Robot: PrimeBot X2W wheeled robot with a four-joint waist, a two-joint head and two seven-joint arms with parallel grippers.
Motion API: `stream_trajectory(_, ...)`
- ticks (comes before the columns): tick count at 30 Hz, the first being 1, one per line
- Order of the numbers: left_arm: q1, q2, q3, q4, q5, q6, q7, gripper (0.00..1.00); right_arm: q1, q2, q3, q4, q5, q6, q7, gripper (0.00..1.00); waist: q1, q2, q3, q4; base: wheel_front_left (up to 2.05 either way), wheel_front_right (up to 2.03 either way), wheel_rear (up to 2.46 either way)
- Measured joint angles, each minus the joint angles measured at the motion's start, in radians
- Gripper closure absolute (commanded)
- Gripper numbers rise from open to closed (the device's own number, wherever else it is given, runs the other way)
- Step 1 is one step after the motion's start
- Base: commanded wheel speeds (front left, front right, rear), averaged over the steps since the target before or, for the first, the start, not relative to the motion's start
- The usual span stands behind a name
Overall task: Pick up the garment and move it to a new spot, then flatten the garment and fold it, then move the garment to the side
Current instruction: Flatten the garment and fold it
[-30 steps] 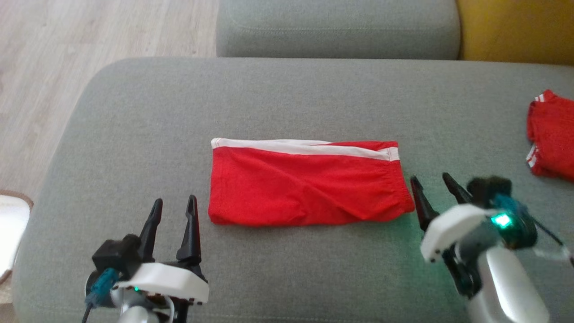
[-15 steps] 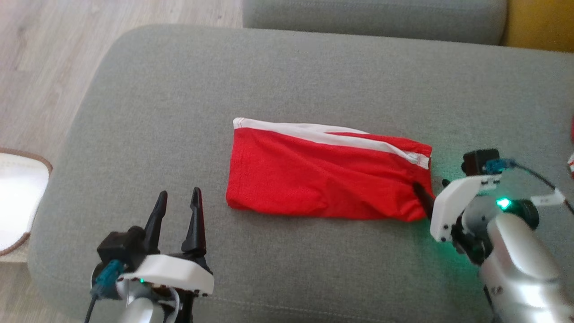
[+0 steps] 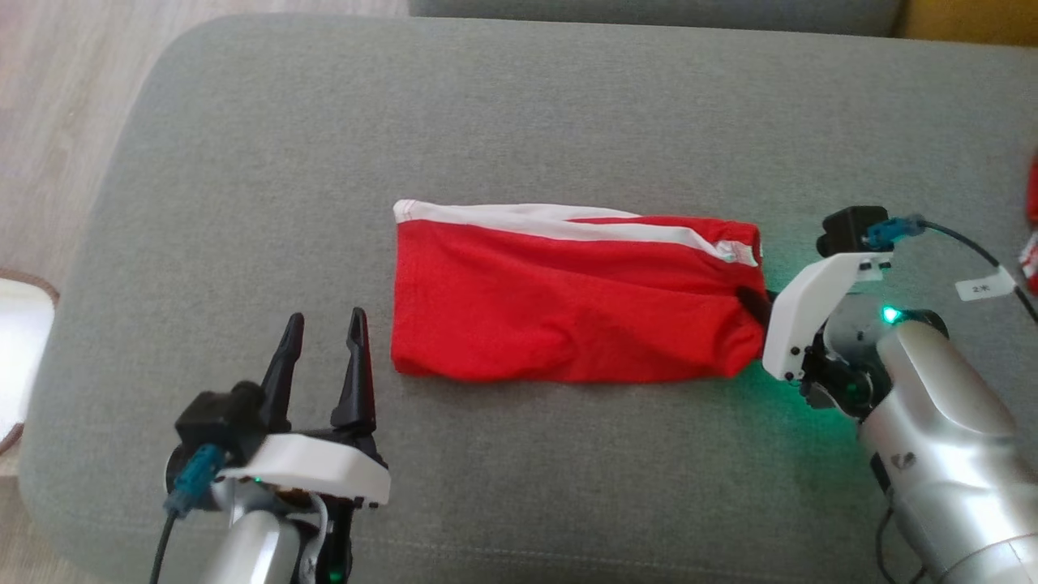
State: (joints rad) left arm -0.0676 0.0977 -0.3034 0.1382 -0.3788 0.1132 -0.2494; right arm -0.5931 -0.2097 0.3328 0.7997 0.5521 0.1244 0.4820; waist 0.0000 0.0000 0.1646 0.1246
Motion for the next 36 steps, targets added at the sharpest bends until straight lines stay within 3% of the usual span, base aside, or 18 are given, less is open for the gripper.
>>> stream_trajectory(4,0.0,0.0,0.008,-0.001,0.008,0.0,0.0,0.0,-0.016,-0.029,0.062,-0.016,0.041,0.0,-0.006,1.0,0.0,0.0,-0.002,-0.028,0.0,0.0,0.0)
stream_trajectory(10,0.0,-0.001,0.008,-0.005,0.008,-0.009,0.0,0.0,-0.018,-0.173,0.107,-0.053,0.059,0.0,-0.002,1.0,0.0,0.0,-0.011,-0.076,0.0,0.0,0.0)
stream_trajectory(14,0.0,-0.001,0.007,-0.003,0.008,-0.009,0.0,0.0,-0.018,-0.213,0.119,-0.098,0.095,0.0,0.008,1.0,0.0,0.0,-0.011,-0.106,0.0,0.0,0.0)
stream_trajectory(20,0.0,-0.001,0.0,0.004,0.008,-0.017,0.0,0.0,-0.017,-0.197,0.172,-0.192,0.16,0.0,0.007,1.0,0.0,0.0,-0.012,-0.131,0.0,0.0,0.0)
stream_trajectory(28,0.0,-0.001,-0.007,0.014,0.008,-0.017,0.0,0.0,-0.016,-0.114,0.269,-0.329,0.252,0.0,-0.019,1.0,0.0,0.0,-0.033,-0.1,0.0,0.0,0.0)
stream_trajectory(36,0.0,-0.001,-0.01,0.015,0.008,-0.017,0.0,0.0,-0.016,-0.012,0.286,-0.272,0.284,0.0,-0.08,1.0,0.0,0.0,-0.042,-0.034,0.0,0.0,0.0)
